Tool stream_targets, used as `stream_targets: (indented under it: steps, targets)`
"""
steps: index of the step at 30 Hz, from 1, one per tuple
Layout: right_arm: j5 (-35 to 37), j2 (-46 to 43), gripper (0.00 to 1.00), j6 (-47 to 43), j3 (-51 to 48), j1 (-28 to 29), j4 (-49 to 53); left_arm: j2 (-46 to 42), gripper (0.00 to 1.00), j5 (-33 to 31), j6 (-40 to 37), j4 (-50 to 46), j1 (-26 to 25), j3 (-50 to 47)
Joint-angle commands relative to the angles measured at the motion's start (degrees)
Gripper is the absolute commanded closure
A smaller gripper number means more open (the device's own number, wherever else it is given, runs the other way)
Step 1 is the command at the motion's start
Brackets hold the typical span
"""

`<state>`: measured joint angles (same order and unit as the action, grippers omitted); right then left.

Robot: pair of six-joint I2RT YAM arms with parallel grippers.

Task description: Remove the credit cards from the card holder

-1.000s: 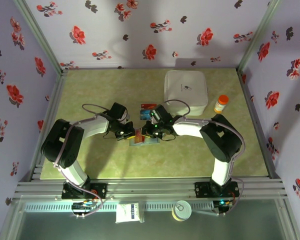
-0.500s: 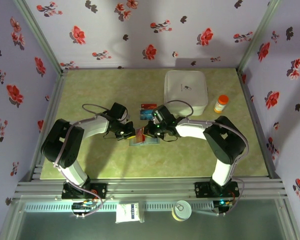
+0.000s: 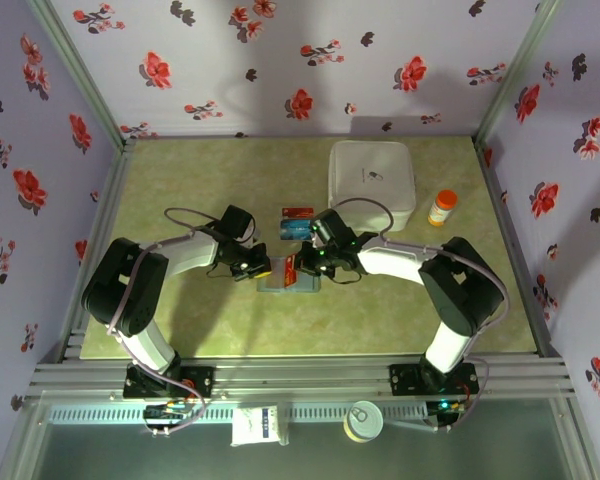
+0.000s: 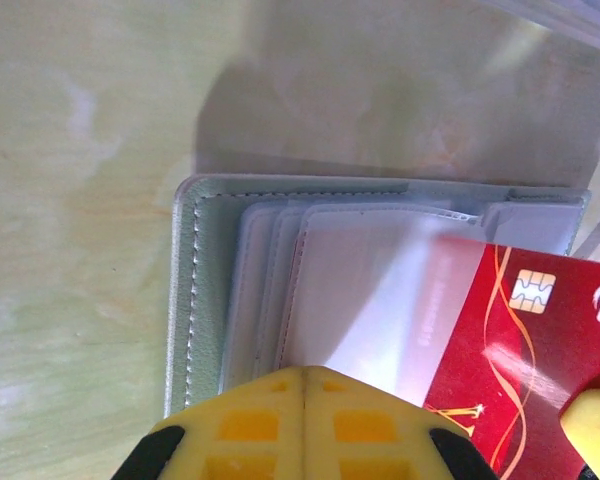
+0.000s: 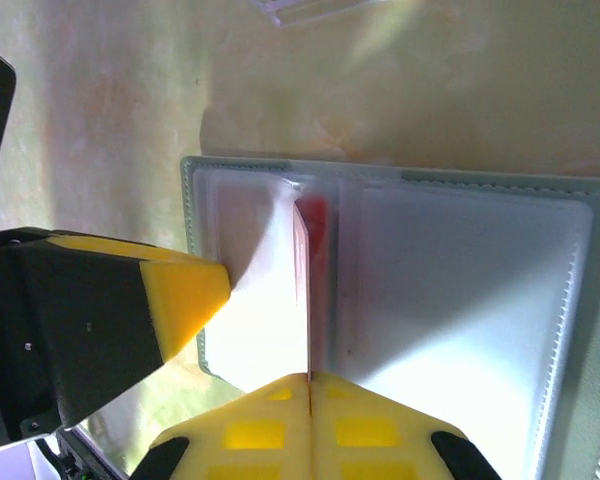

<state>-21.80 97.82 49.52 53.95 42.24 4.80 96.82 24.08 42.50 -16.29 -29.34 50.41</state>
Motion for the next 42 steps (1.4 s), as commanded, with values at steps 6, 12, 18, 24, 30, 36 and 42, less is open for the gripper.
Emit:
stream_targets:
  steps: [6, 12, 18, 24, 30, 36, 42]
  targets:
    - [3.3, -3.3, 0.94, -6.7, 5.0, -0.3, 9.9, 0.1, 0.98, 0.2, 0.2, -1.9, -0.3, 0.7]
    - [3.9, -3.6, 0.96, -12.7, 9.1, -0.6, 16.2, -0.9, 0.97, 0.3, 0.1, -2.3, -0.4, 1.2]
    - [6.6, -3.7, 0.98, -24.3, 14.7, -0.9, 24.5, -0.9, 0.97, 0.5, 0.1, -2.3, -0.4, 0.6]
    - [12.2, -3.1, 1.00, -38.3, 19.9, -1.8, 31.1, -0.6, 0.97, 0.7, 0.1, -1.8, -0.4, 0.0]
    - [15.1, -1.4, 1.00, -53.8, 24.5, -3.4, 35.2, -1.4, 0.97, 0.7, 0.1, -2.0, -0.4, 0.4]
    - [17.4, 0.6, 1.00, -71.9, 29.3, -3.6, 39.7, -2.1, 0.96, 0.7, 0.1, -2.2, -0.4, 0.8]
    - [18.4, 3.1, 1.00, -87.0, 33.2, -3.6, 41.4, -3.8, 0.93, 0.1, 0.2, -2.7, -0.4, 0.7]
